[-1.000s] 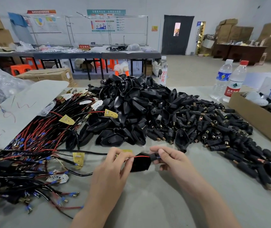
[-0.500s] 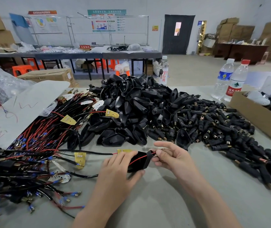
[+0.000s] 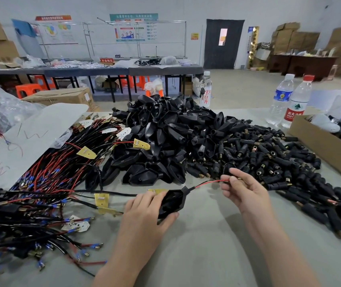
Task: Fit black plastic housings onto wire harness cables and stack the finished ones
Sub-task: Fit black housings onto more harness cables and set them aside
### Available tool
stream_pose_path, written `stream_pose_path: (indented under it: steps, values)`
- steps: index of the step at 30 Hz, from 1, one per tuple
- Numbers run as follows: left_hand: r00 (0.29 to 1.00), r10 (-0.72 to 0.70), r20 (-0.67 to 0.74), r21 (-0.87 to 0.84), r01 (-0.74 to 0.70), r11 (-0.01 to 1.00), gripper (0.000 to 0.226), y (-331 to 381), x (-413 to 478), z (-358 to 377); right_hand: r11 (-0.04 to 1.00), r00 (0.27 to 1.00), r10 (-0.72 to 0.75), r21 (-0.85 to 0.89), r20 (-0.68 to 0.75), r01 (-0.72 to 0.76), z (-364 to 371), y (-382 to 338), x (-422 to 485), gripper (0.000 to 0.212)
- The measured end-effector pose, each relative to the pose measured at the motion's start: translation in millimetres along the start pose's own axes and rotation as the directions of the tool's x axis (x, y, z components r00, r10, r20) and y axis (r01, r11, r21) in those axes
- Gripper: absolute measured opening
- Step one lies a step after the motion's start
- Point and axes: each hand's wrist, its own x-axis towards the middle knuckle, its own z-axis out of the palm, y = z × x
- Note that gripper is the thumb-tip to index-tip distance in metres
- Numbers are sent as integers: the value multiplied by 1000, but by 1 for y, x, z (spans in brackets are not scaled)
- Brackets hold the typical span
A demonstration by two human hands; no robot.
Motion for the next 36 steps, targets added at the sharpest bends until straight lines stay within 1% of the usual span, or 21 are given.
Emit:
stream_pose_path:
  steps: [3,6,11,14,17,23,28,31,34,36]
  values:
    - [999,7,46,9,-8,1000,52,0,-1,0,999,995,1,35,-97,3,-10,-3,3,19]
    - [997,5,75,10,-6,1000,53,2,-1,-1,997,990,16,83,-139,-5,-15,-5,4,19]
    - [999,14,39,37,-16,999,53,3,0,-1,981,980,69,192,-186,-33,-17,-10,5,20]
    - [997,83,-4,70,-82,994,56,3,0,2,972,975,85,234,-206,-36,-17,-12,5,21]
    - [985,168,-40,96,-164,982,55,4,2,3,974,972,75,227,-225,-23,-16,-14,6,19]
    - [966,247,-77,98,-240,966,47,11,1,6,981,952,64,195,-300,-5,-18,-13,9,20]
    - [975,223,-19,150,-217,964,47,14,-1,9,983,916,41,181,-398,35,-22,-14,12,21]
    - [980,196,-28,158,-189,969,49,12,-1,10,981,899,48,191,-435,40,-27,-15,13,21]
    - [984,172,-36,166,-164,972,45,11,-2,8,980,894,58,194,-444,33,-28,-16,11,19]
    - [990,143,5,152,-142,978,40,11,-2,6,980,886,59,196,-460,37,-29,-16,11,20]
